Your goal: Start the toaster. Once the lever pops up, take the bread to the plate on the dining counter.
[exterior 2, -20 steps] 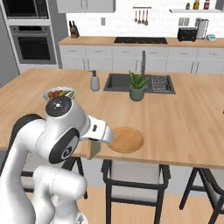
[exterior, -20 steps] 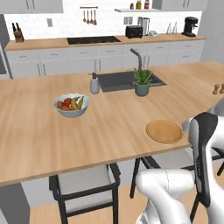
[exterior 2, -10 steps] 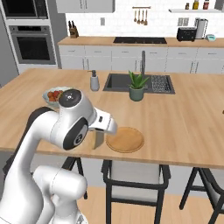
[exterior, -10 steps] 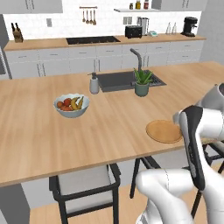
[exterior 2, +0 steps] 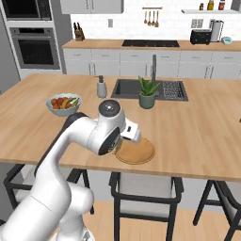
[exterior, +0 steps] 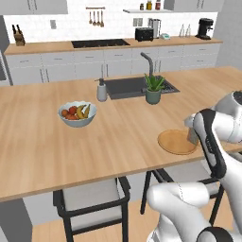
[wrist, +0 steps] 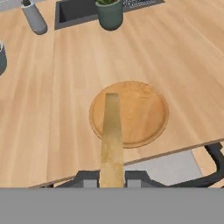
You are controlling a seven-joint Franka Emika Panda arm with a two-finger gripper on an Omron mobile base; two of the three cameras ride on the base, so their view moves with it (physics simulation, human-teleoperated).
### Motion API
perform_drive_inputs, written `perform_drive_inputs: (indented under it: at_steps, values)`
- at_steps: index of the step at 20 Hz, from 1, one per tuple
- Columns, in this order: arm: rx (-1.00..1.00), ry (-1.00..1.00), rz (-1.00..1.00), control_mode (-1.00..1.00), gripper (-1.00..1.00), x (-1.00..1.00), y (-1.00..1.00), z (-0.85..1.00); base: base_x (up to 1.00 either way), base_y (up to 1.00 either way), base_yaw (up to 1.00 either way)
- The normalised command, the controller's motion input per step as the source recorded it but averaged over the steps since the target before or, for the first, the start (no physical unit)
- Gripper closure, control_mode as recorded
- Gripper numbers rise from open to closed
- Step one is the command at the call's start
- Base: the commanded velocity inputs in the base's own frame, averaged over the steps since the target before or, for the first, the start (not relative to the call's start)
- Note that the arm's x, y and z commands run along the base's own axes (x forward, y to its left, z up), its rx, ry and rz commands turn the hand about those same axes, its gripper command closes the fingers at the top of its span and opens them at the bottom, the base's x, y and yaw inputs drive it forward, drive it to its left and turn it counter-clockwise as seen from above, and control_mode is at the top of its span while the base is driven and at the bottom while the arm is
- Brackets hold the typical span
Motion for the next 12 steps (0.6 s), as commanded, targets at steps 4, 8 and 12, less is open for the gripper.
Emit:
perform_drive_inputs:
  at_steps: [4,8,12]
  values:
    - [0.11,-0.06,0.0,-1.0,1.0,0.49,0.0,-0.48,0.0,0.0,0.0]
    - [0.12,-0.03,0.0,-1.0,1.0,0.52,0.0,-0.59,0.0,0.0,0.0]
    - [0.07,-0.03,0.0,-1.0,1.0,0.57,0.0,-0.64,0.0,0.0,0.0]
